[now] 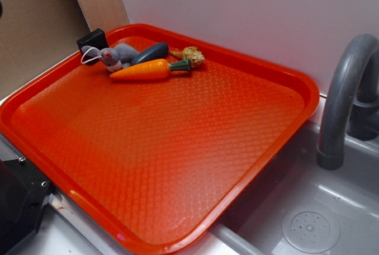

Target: Grab the black box.

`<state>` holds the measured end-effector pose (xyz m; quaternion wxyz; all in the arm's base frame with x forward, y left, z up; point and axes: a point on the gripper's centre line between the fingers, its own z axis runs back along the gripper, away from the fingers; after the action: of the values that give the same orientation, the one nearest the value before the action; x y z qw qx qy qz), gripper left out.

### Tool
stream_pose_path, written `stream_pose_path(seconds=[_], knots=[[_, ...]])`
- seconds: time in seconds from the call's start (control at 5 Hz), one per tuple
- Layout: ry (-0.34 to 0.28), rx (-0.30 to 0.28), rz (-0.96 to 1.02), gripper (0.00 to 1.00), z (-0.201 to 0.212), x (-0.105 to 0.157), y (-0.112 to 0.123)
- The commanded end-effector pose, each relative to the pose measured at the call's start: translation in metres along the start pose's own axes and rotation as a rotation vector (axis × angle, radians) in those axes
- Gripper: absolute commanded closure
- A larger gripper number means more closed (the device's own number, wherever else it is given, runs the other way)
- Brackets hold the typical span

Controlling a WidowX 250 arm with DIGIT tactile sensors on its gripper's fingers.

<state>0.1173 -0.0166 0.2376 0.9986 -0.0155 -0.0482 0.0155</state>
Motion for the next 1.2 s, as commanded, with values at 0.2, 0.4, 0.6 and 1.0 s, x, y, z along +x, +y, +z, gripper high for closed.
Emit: stream_pose_path(seconds=[0.2, 0.4, 0.6, 1.0], knots=[[0.031, 0.093, 0.088, 0.0, -0.053, 0.046, 0.044], [-0.017, 0.182, 0.083, 0.0, -0.102, 0.094, 0.054], [-0.038, 0.226, 0.061, 0.0, -0.149, 0.097, 0.091], [-0.064, 0.153, 0.128, 0.0, -0.134, 0.066, 0.14]])
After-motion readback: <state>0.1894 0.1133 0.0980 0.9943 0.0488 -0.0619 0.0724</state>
